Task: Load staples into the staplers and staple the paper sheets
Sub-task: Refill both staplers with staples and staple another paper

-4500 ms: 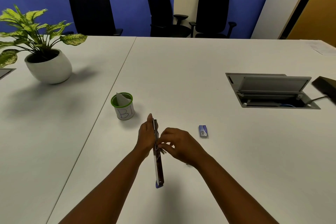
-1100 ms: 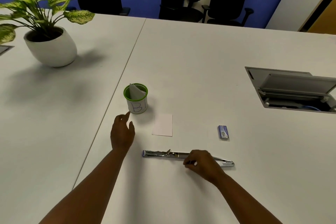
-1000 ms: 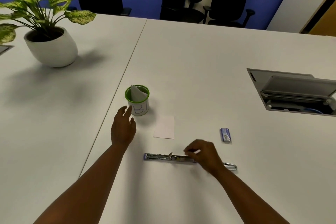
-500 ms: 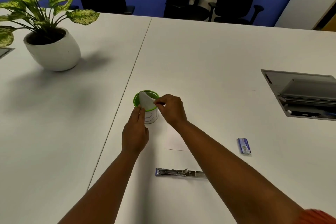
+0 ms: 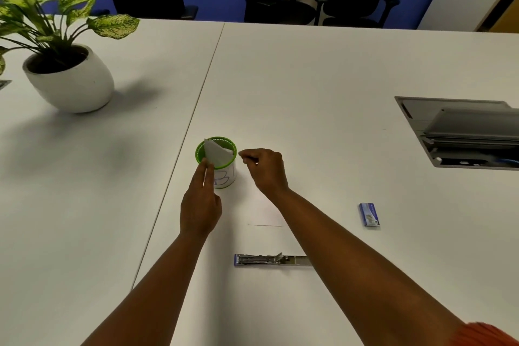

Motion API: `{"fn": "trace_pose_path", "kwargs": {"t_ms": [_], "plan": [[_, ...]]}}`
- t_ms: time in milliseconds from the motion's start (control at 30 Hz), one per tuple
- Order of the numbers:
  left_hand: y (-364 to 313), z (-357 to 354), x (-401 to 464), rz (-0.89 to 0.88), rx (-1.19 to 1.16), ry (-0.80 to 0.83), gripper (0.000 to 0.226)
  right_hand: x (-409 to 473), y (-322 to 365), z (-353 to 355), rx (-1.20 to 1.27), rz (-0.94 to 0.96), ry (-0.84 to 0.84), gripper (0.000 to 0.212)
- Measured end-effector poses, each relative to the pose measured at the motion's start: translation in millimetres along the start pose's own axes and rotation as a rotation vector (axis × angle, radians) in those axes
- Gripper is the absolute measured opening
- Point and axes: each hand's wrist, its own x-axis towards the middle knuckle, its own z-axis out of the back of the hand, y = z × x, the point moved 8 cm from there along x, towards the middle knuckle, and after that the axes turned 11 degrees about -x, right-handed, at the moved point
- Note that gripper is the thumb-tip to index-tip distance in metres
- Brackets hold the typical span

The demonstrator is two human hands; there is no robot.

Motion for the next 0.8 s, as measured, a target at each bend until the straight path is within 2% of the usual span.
{"fn": "trace_pose_path", "kwargs": {"t_ms": [133, 333, 500, 667, 800], "plan": [[-2, 2, -2, 0.002, 0.019, -0.001, 0.068, -20, -43, 31, 0.01, -0.105, -0.063, 0.018], [4, -1, -16, 0.091, -0.051, -0.036, 0.07, -63, -121, 79, -0.169, -0.231, -0.122, 0.02], [18, -19, -49, 0.175, -0.043, 0.029, 0.06, -95, -166, 113, -0.338, -0.333, -0.193, 0.02], [28, -34, -70, 0.243, 0.045, 0.134, 0.049, -111, -196, 121, -0.618, -0.449, -0.059, 0.036], [35, -43, -86, 0.278, 0.095, 0.206, 0.046, -124, -210, 117, -0.641, -0.496, 0.037, 0.043]]}}
